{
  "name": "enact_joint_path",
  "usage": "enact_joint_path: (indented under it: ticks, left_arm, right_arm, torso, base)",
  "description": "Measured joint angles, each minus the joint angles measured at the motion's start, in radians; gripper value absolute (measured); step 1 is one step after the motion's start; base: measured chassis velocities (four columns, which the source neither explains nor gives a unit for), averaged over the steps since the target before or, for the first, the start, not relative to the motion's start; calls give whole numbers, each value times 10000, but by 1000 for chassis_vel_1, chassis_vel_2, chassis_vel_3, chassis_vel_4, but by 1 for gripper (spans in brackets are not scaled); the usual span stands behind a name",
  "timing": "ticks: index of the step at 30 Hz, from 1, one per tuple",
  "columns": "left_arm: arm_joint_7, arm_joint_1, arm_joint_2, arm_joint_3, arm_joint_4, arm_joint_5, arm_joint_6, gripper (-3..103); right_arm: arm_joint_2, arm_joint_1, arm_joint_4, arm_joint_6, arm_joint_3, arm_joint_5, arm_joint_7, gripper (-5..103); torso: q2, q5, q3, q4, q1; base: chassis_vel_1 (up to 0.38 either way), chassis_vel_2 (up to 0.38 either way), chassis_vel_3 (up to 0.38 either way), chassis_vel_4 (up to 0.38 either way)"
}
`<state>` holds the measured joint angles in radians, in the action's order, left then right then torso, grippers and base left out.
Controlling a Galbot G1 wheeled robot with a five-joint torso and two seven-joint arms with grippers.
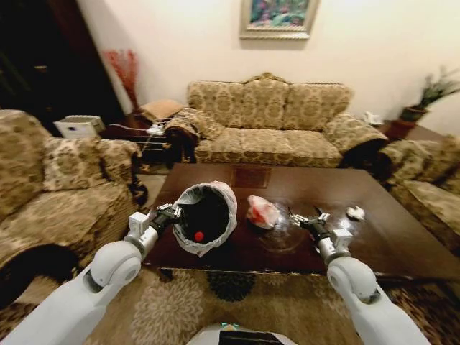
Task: Move to the front of the table and place the trash on the table into the trash bin.
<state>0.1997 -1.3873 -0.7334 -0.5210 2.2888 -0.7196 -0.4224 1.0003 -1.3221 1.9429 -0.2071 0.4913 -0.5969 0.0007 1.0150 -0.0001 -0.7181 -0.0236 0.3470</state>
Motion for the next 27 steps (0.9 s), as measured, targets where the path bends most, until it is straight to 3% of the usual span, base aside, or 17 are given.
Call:
enact_joint_path:
  ticks: [2,3,4,6,7,11,16,19,21,24,27]
  left_arm:
    - [54,-45,76,-78,-2,-1,5,2]
    - [54,-45,76,-78,-2,-1,5,2]
    - [130,-66,133,-107,-26,-5,9,2]
    - [198,-96,200,-163,-65,-17,9,2]
    - [198,-96,200,-163,-65,-17,9,2]
    - [214,-180,354,-453,-185,-69,19,2]
    - [209,-99,421,-531,-365,-125,46,2]
    - [223,204,523,-239,-528,-221,50,2]
    - [35,596,651,104,-762,-357,50,2]
    - [-12,655,694,125,-806,-393,50,2]
    - [-21,725,744,125,-866,-431,50,2]
  right_arm:
    - [-94,510,-602,66,-432,-566,-1018,100]
    - [-94,510,-602,66,-432,-566,-1018,100]
    - [-146,959,-1046,70,-785,-826,-1643,100]
    - [-209,1680,-1667,73,-1429,-898,-2060,100]
    - [-209,1680,-1667,73,-1429,-898,-2060,100]
    - [5,3723,-3485,126,-3378,-999,-1816,100]
    - [569,4892,-4895,283,-4190,-868,-1458,100]
    - [728,4997,-5173,291,-4202,-678,-1248,100]
    - [876,4959,-5552,330,-4122,-414,-1015,100]
    - [1028,5036,-5918,376,-4119,-265,-1025,101]
    - [1275,5187,-6398,446,-4095,-142,-1078,95]
  torso:
    - [0,-2,0,-13,0]
    - [0,-2,0,-13,0]
    - [0,-1,0,-15,0]
    - [0,-3,0,-17,-1]
    - [0,-3,0,-17,-1]
    - [-1,0,-1,-9,1]
    - [-1,-2,-2,-15,2]
    - [-1,1,0,-20,1]
    - [0,-8,-1,-3,1]
    - [-1,-1,-1,0,1]
    - [-1,4,-1,-8,1]
  base:
    - [0,0,0,0]
    - [0,0,0,0]
    - [0,0,0,0]
    - [0,0,0,0]
    - [0,0,0,0]
    - [0,0,0,0]
    - [0,0,0,0]
    - [0,0,0,0]
    - [0,0,0,0]
    - [0,0,0,0]
    - [0,0,0,0]
